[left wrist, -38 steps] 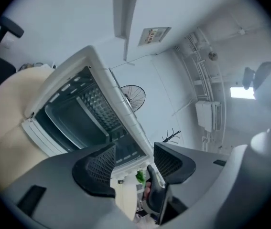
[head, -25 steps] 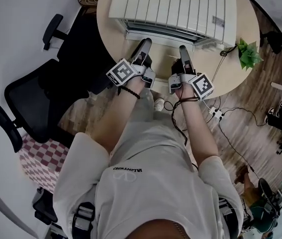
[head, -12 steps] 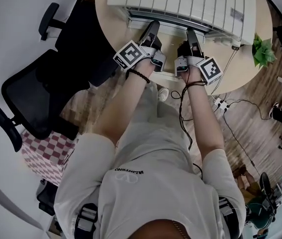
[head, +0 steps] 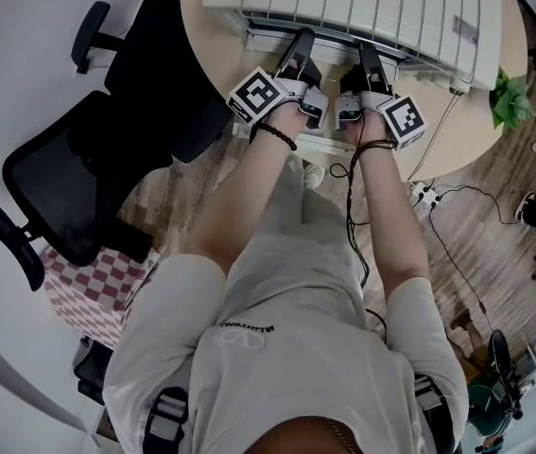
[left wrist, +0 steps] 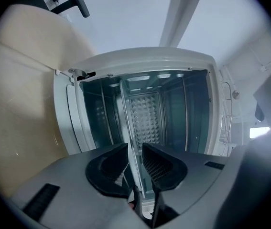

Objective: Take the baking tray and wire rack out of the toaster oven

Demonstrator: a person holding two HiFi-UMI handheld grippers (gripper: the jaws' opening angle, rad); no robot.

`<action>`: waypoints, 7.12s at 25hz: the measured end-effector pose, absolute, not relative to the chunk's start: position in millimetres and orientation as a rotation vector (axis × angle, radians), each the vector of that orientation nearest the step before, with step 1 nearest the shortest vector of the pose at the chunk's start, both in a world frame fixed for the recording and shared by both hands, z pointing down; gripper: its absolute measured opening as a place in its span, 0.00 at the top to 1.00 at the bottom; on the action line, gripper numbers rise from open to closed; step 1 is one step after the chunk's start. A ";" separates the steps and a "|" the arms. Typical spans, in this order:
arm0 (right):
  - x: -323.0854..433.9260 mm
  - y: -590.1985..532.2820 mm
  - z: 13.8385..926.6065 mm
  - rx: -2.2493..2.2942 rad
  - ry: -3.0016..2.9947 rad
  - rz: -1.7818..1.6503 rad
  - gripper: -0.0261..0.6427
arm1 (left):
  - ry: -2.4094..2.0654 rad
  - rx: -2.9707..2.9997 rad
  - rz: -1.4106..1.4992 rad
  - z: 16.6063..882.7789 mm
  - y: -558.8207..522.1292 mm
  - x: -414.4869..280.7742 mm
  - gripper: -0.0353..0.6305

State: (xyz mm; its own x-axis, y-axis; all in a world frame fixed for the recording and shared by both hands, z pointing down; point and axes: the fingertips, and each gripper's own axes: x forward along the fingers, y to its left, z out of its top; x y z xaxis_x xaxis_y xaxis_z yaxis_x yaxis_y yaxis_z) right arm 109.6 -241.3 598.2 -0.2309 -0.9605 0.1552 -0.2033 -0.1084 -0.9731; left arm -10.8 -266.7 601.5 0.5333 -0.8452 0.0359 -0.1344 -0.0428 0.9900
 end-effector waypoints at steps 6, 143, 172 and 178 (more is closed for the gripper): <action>110.6 -251.3 603.5 -1.340 1.471 -1.386 0.72 | -0.871 1.469 -0.771 603.9 -279.7 -12.2 0.80; 50.4 13.1 490.2 -1.126 1.633 -1.406 0.92 | -0.735 1.601 -0.953 483.2 -12.3 -72.7 0.94; 64.2 16.5 359.6 -1.007 1.764 -1.222 0.92 | -0.642 1.723 -1.009 349.1 -8.2 -59.7 0.94; 77.2 -26.2 339.3 -1.020 1.772 -1.177 0.92 | -0.618 1.730 -1.037 331.9 -50.4 -47.5 0.94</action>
